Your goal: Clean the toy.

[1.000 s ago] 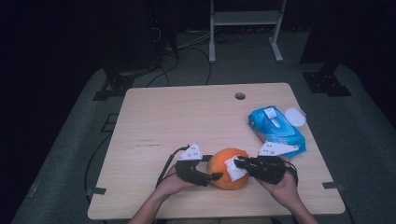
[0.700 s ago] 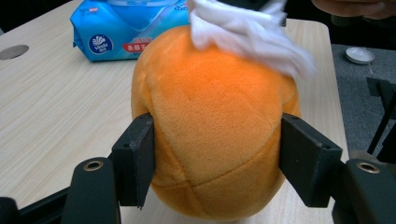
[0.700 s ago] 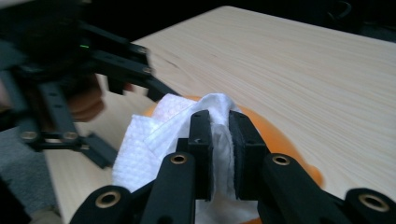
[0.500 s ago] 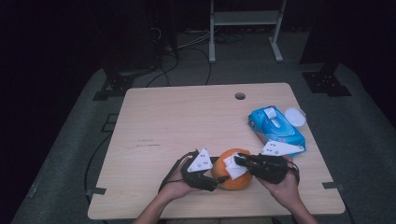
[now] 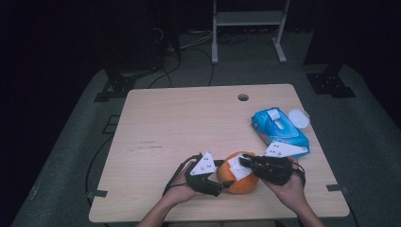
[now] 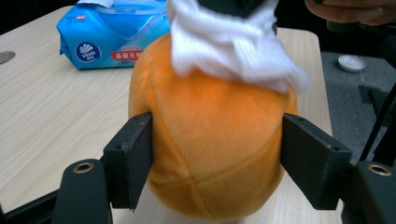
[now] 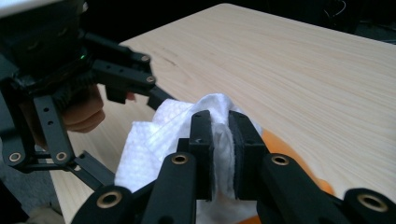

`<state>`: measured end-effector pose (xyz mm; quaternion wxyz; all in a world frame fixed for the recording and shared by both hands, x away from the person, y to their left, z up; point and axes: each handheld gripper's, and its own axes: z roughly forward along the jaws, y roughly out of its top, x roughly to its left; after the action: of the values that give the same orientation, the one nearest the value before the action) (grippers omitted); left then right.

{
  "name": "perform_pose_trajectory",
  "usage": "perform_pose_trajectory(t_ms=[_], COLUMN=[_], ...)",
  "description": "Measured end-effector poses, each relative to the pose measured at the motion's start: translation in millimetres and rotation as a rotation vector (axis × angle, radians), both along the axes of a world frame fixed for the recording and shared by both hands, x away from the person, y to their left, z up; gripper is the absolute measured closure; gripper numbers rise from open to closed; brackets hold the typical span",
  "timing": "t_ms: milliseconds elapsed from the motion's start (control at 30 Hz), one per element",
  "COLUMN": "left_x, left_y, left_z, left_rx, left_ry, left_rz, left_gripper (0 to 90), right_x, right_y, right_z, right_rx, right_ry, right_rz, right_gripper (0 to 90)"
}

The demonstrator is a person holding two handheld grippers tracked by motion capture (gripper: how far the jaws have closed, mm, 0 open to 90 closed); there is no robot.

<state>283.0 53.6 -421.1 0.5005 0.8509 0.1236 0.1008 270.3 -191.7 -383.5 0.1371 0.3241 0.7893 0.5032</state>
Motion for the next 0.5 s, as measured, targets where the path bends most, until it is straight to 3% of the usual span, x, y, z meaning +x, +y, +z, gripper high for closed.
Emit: perform_pose_trajectory(t_ms=[67,133,233,300,400,433,500], left_x=[-1.4,-2.9,-2.2,-2.1,-3.0,-4.0,-6.0], left_y=[-0.5,-0.8,0.0,-1.0,-2.7,-4.1,-6.5], left_z=[-0.1,0.1,-0.2,-0.4,0.5,0.8,-0.3], left_rx=[0.008,0.017,0.012,0.000,0.009,0.022,0.042], left_ry=[-0.011,-0.028,-0.027,-0.023,-0.031,-0.039,-0.050], left_rz=[-0.005,-0.003,-0.004,-0.005,-0.013,-0.019,-0.025], left_gripper=[29.9,30.5,31.2,31.4,31.5,31.5,31.1], right_x=[-3.5,-3.2,-1.3,2.3,1.3,-0.1,-7.9], right_y=[10.8,14.3,12.8,4.2,3.4,5.8,22.4], right_z=[1.4,2.9,3.6,3.9,3.8,3.7,3.0], right_rx=[0.003,-0.006,-0.018,-0.047,-0.032,-0.041,-0.034], right_ry=[-0.002,-0.009,-0.016,-0.036,-0.026,-0.031,-0.023], right_rz=[0.044,0.053,0.042,-0.017,-0.020,-0.014,0.053], right_gripper=[79.7,79.7,79.7,79.7,80.0,80.1,80.0])
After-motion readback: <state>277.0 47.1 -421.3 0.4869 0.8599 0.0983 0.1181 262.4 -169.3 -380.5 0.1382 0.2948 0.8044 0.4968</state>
